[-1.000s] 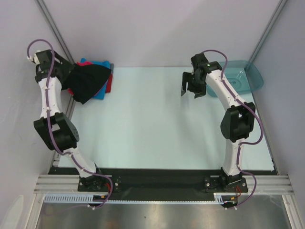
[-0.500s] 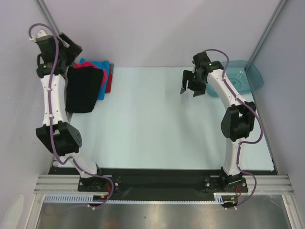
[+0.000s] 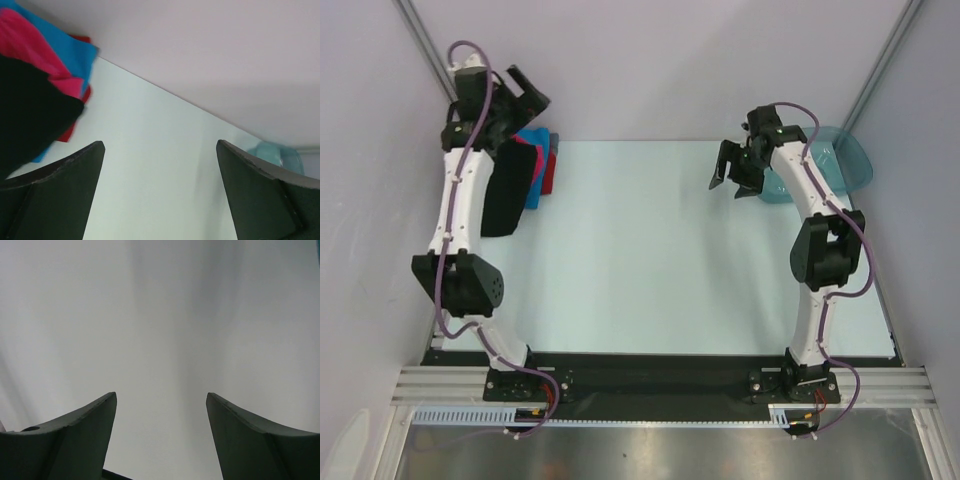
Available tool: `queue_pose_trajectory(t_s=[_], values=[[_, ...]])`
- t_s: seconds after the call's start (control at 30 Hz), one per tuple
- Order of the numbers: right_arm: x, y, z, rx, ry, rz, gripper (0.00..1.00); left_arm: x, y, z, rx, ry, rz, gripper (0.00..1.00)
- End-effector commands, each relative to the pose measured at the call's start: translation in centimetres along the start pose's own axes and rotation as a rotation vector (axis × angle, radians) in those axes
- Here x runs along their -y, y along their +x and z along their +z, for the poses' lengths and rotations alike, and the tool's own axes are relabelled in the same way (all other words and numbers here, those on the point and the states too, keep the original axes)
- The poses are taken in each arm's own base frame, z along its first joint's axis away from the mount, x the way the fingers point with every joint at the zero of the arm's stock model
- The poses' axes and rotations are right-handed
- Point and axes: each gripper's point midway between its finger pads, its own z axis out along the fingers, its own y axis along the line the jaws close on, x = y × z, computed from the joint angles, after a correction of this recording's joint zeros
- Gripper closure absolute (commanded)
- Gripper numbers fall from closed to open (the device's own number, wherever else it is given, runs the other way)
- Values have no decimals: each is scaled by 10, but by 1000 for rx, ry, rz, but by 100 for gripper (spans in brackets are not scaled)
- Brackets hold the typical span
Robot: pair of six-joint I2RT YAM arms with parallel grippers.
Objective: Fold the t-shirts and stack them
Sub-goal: Reset both grippers
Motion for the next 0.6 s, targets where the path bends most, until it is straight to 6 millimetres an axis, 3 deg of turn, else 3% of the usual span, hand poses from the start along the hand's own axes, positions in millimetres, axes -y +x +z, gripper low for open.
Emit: queue_pose_trajectory(t_s=[0.0, 0.03, 0.07, 0.13, 0.17, 0.23, 0.37, 0.43, 0.57], values=[[-25, -11, -1, 23, -94, -29, 20, 49, 45, 6, -131, 121, 59, 0], [-27, -11, 0, 22, -94, -30, 20, 54, 72, 6, -208, 107, 69, 0], [-27, -11, 4, 16, -90, -31, 19, 58, 76, 5, -217, 98, 106, 0], [-29, -10, 5, 19, -82, -38, 19, 65, 112, 7, -301, 62, 189, 0], [-30, -10, 4, 24, -72, -39, 19, 70, 116, 6, -301, 63, 241, 0], [-29, -9, 6, 30, -43, -51, 18, 80, 144, 5, -360, 66, 284, 0], [-31, -5, 8, 33, 1, -81, 18, 83, 188, 8, -459, 43, 360, 0], [-30, -7, 5, 53, 32, -101, 18, 89, 201, 7, -483, 58, 395, 0], [-39, -4, 4, 64, 50, -142, 17, 100, 200, 5, -453, 102, 449, 0]])
